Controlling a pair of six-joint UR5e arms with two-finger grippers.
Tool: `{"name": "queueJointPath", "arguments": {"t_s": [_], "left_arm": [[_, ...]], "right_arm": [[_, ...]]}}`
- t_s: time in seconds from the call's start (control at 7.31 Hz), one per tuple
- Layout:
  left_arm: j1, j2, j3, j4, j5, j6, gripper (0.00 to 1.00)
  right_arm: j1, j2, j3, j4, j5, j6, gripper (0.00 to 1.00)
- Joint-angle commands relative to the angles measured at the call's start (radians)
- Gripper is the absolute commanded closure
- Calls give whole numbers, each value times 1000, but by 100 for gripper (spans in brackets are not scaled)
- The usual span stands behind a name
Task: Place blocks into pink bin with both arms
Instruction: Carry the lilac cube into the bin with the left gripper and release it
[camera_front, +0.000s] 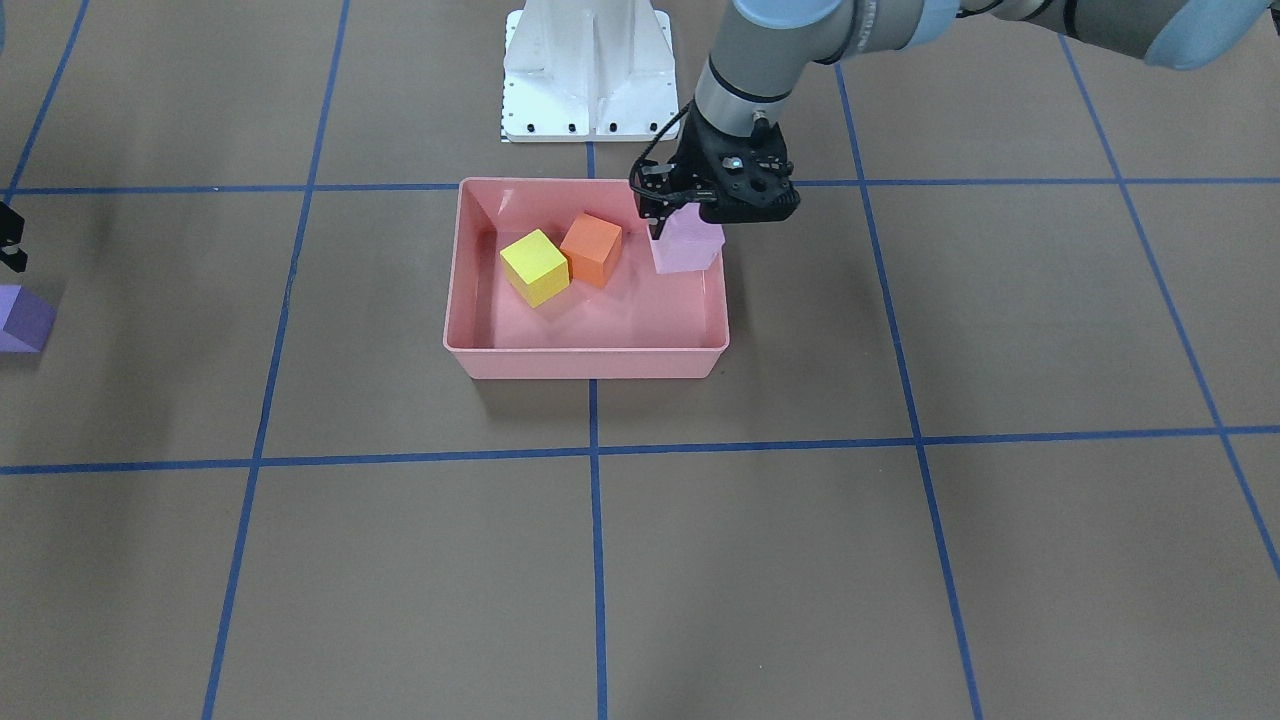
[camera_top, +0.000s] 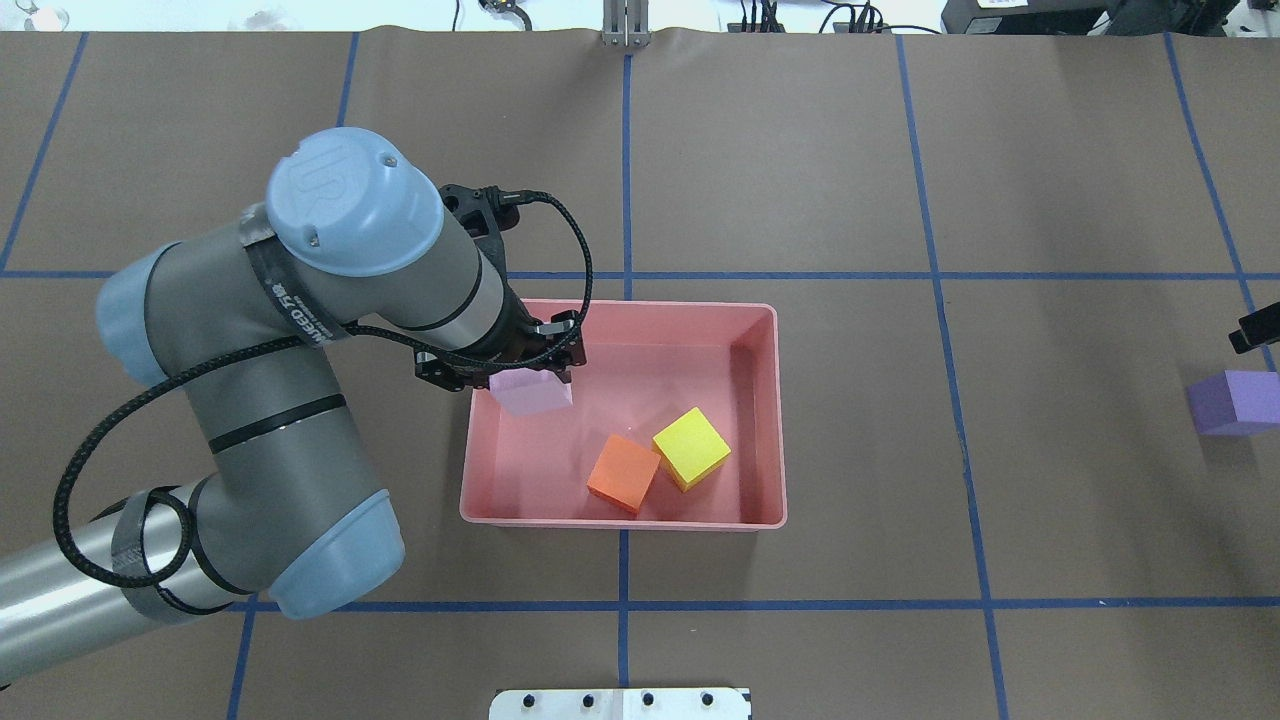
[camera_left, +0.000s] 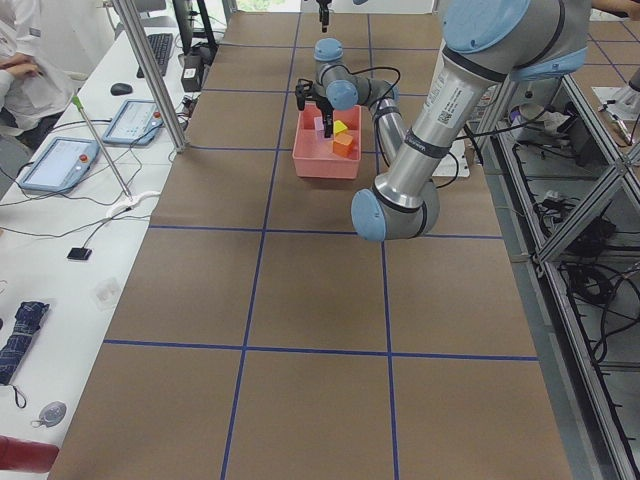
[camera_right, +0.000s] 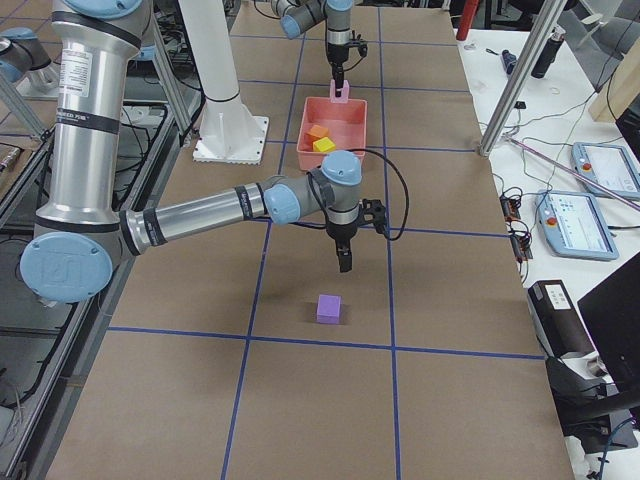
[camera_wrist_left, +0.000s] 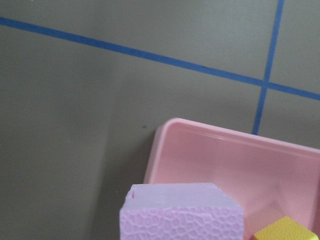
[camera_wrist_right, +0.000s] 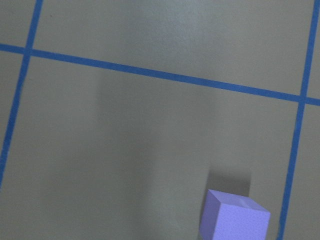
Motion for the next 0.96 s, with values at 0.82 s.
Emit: {"name": "queueJointPath", "arguments": {"t_s": [0.82], "left_arm": [[14, -9, -7, 0, 11, -1, 0]], "right_arm": [[-128, -116, -308, 769, -134, 595, 0]]}}
